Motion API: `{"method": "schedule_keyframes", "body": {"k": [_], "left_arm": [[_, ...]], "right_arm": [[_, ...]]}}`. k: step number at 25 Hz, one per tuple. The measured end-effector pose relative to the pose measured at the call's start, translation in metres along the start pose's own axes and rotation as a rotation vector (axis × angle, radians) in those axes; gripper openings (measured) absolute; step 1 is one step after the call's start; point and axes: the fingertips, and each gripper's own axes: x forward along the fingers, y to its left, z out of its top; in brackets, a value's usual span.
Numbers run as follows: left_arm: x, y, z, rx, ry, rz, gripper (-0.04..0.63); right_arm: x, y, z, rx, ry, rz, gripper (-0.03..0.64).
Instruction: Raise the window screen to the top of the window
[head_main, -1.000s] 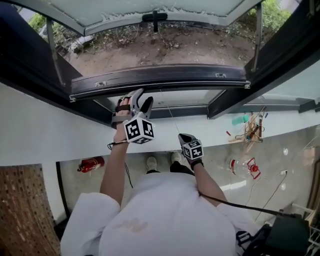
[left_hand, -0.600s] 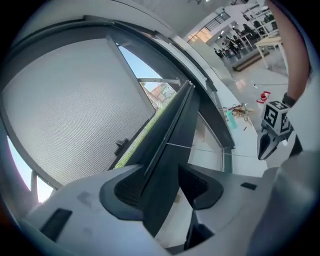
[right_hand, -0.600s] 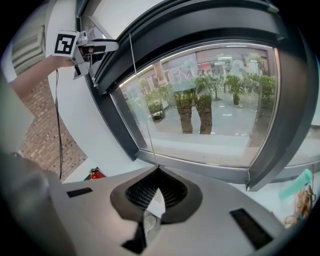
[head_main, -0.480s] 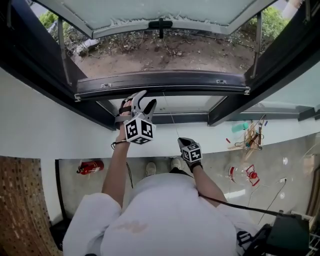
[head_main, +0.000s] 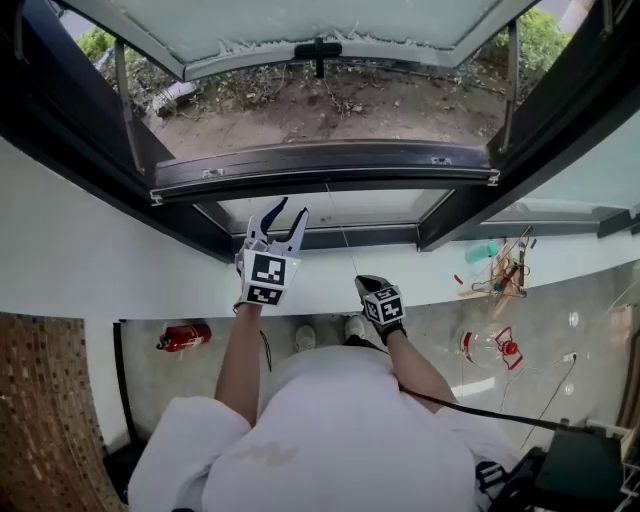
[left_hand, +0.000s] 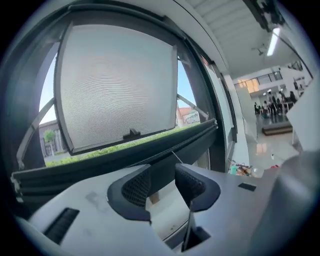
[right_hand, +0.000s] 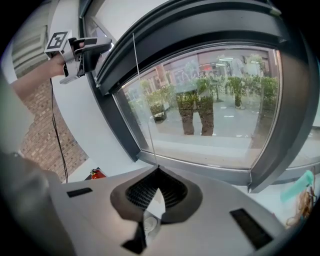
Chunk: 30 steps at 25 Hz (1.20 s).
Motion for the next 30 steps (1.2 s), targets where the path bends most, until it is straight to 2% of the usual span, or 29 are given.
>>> {"method": "schedule_keyframes", "body": {"k": [3,6,10,16,27,30], "left_arm": [[-0.010,0.000,0.002,-0.082,-0.019,0.013,0.104],[-0.018,0.001,0.000,-0.121,-0.025,0.035,0.046],[-0.025,-0.002,-0.001,-0.059,-0.022,0.065,0.038],[-0.030,-0.001,-0.006,-0.155,-0.046,0.099,0.002],[-0.036,-0.001,-0.018,-0.286,-0.073,0.124,0.002],[-0.037,0.003,-0.021,-0.302,-0.075,0.136,0.002]], "right_arm": [[-0.001,0.000,0.002,-0.006,-0.012,-0.006,0.002],[-0.004,-0.002,0.005,-0.026,-0.026,-0.021,0.002],[-0.010,-0.007,0.012,-0.039,-0.057,-0.044,0.002],[-0.009,0.001,0.024,-0.082,-0.088,-0.045,0.002],[-0.010,0.008,0.060,-0.141,-0.164,-0.071,0.002],[-0.014,0.009,0.067,-0.151,-0.186,-0.077,0.002]]}}
